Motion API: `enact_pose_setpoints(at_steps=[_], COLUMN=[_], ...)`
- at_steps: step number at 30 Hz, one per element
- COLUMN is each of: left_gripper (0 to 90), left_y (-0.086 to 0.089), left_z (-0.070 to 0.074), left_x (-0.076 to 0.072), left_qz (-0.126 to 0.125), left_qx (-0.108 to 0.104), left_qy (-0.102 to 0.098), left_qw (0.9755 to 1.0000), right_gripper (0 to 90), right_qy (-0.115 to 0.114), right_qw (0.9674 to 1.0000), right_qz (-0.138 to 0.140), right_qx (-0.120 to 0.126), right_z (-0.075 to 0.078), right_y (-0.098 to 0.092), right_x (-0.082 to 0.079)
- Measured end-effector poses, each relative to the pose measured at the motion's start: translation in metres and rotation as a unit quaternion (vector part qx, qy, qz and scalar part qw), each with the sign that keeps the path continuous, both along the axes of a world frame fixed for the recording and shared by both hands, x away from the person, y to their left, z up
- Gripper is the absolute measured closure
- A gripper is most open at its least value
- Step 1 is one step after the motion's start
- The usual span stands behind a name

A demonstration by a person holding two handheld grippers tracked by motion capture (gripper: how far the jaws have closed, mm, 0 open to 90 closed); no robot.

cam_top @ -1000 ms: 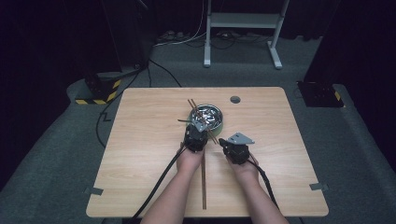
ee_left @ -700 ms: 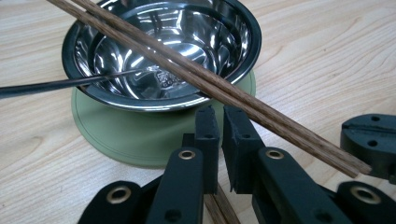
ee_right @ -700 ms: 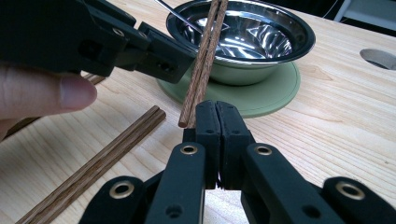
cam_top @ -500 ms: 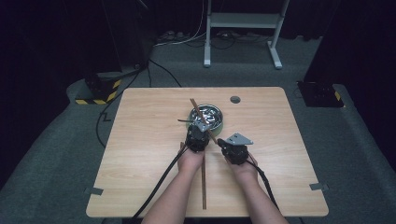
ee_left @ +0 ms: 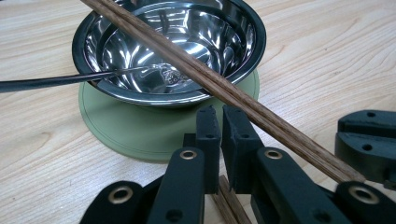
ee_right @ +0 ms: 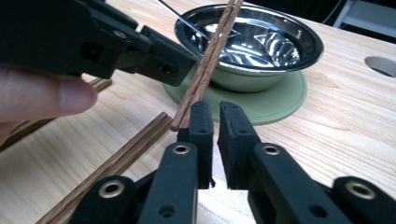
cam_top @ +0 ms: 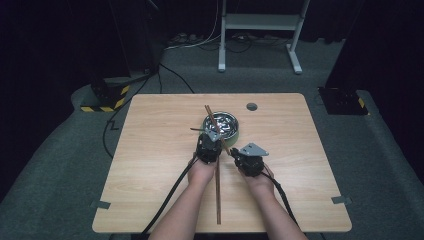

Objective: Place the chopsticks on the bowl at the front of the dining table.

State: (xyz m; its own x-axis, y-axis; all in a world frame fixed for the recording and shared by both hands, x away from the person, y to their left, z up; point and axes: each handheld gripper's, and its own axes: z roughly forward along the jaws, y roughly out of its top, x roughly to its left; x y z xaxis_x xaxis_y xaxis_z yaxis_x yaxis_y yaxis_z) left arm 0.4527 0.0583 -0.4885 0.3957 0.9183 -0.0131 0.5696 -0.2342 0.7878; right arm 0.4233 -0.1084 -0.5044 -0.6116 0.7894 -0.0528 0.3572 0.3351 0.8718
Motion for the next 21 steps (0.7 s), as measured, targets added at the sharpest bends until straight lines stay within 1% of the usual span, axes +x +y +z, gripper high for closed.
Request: enact_pose_setpoints(at_steps=[1,3,7,13,14,17,20,21], left_gripper=[84.6,84.7,84.4,84.1,84.2,84.1,83.7,83.7], left_y=[-0.0002,-0.0008,-0.0002,0.0018,0.0022,0.0035,0.0056,0.0064], left_z=[0.0000,-0.0004,-0.0017,-0.0051,-0.0049,-0.0035,-0.0020,-0.0018], left_x=[0.0000,-0.0003,-0.0018,-0.0029,-0.0027,-0.0033,-0.0055,-0.0062], left_qz=[-0.001,-0.003,-0.004,-0.005,-0.006,-0.004,-0.004,-0.002], left_qx=[-0.001,-0.001,-0.004,-0.002,-0.004,-0.005,-0.004,-0.006], left_qy=[0.000,-0.003,-0.003,0.001,0.000,0.000,-0.002,-0.002], left_qw=[1.0000,1.0000,1.0000,1.0000,1.0000,1.0000,1.0000,1.0000], right_gripper=[83.0,83.2,83.4,83.4,83.4,83.4,83.2,83.1], right_qy=[0.006,0.008,-0.001,-0.001,0.002,0.001,0.006,-0.002], right_qw=[1.0000,0.9999,0.9999,0.9999,0.9998,0.9998,0.9996,0.9996], right_qz=[0.000,0.005,0.013,0.015,0.015,0.020,0.024,0.028], right_qx=[0.005,0.011,0.006,0.009,0.010,0.007,0.012,0.008], right_z=[-0.0003,-0.0001,0.0003,0.0004,0.0003,-0.0001,0.0005,0.0005], right_y=[0.0004,0.0007,0.0027,0.0026,0.0032,0.0050,0.0068,0.0074], right_x=[0.0001,0.0002,-0.0014,-0.0008,-0.0013,-0.0018,-0.0036,-0.0035])
